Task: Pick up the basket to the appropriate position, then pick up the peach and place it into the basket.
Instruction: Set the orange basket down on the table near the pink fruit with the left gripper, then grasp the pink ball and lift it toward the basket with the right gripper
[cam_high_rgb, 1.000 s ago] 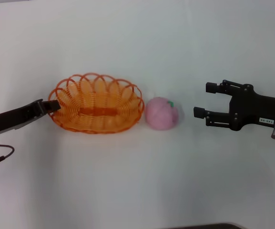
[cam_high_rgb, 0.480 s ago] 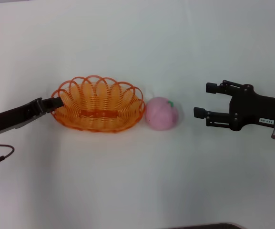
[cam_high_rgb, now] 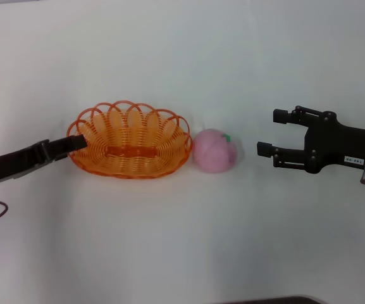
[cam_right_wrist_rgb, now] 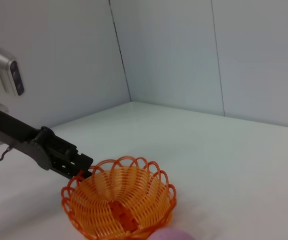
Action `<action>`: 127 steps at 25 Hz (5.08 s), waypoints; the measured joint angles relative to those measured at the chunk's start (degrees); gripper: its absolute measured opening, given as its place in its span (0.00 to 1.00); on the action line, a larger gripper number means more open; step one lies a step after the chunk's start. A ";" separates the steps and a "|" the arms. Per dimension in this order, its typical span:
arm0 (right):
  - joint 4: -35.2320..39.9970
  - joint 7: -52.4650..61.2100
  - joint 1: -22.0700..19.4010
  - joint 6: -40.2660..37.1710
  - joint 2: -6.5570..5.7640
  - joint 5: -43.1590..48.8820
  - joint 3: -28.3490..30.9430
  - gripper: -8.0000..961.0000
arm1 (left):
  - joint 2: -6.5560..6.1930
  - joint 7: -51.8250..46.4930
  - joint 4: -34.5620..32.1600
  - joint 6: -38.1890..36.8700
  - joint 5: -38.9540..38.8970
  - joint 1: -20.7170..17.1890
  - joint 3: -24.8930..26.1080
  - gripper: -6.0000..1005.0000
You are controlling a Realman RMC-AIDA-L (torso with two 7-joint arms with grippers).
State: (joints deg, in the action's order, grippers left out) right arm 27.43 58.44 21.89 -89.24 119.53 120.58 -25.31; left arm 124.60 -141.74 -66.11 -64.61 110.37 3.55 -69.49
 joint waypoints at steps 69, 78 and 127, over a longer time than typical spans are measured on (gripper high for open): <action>11.24 39.60 8.79 -5.56 -3.25 3.88 -10.35 0.89 | -1.66 71.36 13.10 -30.83 9.46 8.57 23.77 0.85; 20.68 64.68 17.80 -7.72 -2.34 18.24 -14.13 0.89 | -1.38 72.82 13.02 -30.91 9.29 8.48 23.79 0.85; 24.50 78.10 27.08 6.16 1.31 23.06 -55.55 0.99 | -1.46 73.63 12.93 -31.80 9.33 8.40 24.32 0.86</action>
State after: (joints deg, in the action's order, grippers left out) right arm 51.92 136.55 48.97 -83.07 120.84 143.64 -80.86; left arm 123.14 -68.11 -53.18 -96.40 119.70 11.95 -45.17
